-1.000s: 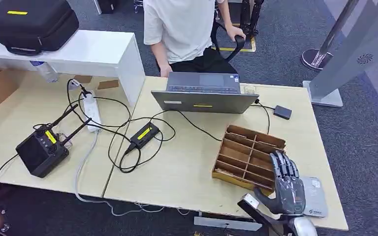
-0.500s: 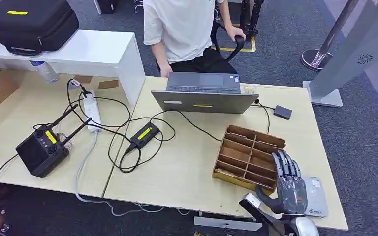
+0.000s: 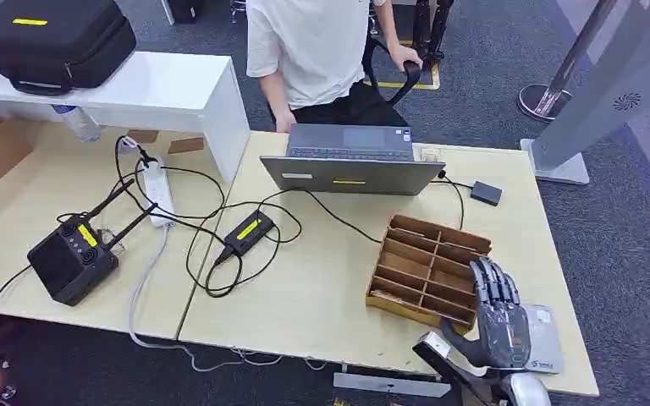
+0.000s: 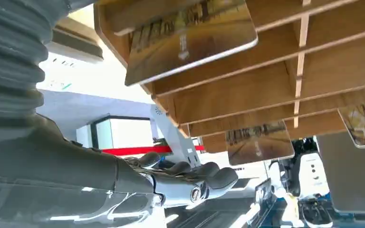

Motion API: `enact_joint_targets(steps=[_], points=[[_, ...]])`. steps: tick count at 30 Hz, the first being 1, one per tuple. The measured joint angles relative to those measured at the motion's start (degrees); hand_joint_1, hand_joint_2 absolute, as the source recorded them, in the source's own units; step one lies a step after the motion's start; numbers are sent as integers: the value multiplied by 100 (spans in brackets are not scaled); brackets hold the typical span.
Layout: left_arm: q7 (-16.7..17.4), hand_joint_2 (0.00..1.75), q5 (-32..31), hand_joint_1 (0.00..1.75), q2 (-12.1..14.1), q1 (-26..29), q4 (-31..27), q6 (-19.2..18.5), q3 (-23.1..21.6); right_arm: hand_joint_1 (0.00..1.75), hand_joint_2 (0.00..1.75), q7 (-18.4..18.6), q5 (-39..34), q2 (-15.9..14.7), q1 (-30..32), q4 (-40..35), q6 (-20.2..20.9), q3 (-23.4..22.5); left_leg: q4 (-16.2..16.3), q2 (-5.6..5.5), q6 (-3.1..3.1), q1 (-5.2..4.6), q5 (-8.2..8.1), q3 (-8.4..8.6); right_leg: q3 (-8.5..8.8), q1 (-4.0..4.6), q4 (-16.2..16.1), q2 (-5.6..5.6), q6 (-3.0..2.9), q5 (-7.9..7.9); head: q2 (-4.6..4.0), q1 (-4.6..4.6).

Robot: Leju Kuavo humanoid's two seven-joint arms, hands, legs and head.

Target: Pass the card to the sensor for recognition and then transmit it.

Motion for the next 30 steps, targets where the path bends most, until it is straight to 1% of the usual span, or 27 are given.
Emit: enact_joint_targets(steps=[10,23,24,30], points=[[0,175,39,0,0,-4,0,11,-29,0,175,-35,-7,0,33,-172,0,-9,0,0,0,0,0,0,0,0,0,0,0,0,0,0],[15,175,57,0,0,-7,0,20,-29,0,175,-70,-76,0,43,-212,0,-9,0,0,0,0,0,0,0,0,0,0,0,0,0,0],[15,175,57,0,0,-7,0,22,-29,175,175,-76,-76,0,43,-221,0,-9,0,0,0,0,0,0,0,0,0,0,0,0,0,-2],[15,175,81,0,0,-8,0,31,-33,175,175,-11,-199,0,65,-216,0,37,0,0,0,0,0,0,0,0,0,0,0,0,0,0]])
